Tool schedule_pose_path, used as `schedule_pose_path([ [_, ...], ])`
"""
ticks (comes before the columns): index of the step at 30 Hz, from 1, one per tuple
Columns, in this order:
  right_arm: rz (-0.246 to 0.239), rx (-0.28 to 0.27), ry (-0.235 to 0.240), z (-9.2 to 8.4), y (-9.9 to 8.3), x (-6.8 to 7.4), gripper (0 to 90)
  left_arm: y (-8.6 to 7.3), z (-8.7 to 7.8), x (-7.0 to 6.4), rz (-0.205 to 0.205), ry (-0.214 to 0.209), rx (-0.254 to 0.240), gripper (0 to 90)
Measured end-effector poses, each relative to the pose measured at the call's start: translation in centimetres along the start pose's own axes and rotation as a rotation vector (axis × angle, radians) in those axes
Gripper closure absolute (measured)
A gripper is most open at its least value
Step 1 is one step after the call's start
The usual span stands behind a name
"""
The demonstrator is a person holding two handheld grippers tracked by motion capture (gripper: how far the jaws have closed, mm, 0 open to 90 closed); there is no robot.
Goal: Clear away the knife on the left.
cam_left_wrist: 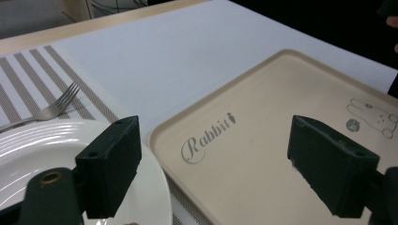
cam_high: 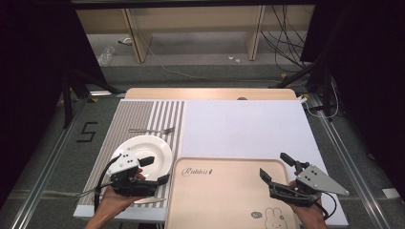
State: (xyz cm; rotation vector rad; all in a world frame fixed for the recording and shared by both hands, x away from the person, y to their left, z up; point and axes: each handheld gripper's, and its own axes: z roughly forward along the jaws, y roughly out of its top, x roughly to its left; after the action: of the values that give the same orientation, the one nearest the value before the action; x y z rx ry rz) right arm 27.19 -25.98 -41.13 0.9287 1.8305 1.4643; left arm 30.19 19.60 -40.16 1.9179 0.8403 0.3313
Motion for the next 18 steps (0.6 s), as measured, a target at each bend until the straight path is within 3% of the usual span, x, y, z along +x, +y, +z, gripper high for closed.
schedule_pose_path([
  [18, -0.004, 0.003, 0.010, 0.1, 0.0, 0.0, 17.7, -1.5, -1.8, 1.5, 0.019, 0.037, 0.140, 17.4],
])
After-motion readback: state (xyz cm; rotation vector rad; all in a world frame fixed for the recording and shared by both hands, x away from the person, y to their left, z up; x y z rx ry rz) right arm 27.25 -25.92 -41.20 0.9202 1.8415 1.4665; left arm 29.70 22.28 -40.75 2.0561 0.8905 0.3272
